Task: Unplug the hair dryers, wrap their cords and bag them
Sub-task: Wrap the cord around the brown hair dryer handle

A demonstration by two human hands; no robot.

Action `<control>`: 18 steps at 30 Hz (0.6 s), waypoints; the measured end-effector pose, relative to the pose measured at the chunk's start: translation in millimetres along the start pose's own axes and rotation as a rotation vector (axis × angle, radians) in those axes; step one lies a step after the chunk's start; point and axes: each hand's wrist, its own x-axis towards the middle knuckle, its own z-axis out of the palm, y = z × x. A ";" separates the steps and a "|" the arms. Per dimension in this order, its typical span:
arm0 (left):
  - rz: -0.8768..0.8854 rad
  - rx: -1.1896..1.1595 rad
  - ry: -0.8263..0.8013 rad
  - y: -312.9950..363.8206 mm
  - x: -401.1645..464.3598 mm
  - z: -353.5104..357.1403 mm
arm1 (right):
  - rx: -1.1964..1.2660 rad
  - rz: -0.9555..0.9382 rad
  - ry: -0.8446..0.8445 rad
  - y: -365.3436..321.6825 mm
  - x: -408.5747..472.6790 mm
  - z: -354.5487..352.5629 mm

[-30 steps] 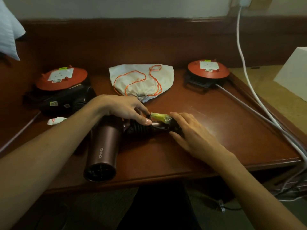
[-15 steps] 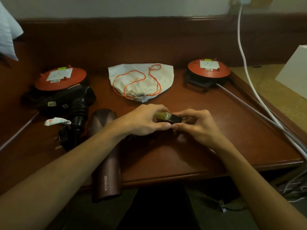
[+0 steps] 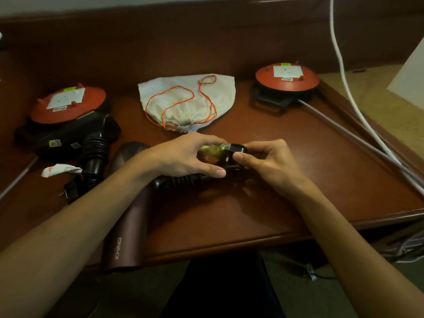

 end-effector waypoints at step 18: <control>0.010 0.148 0.104 1.7 -2.5 5.6 | -0.310 -0.110 0.020 -2.8 -10.2 2.9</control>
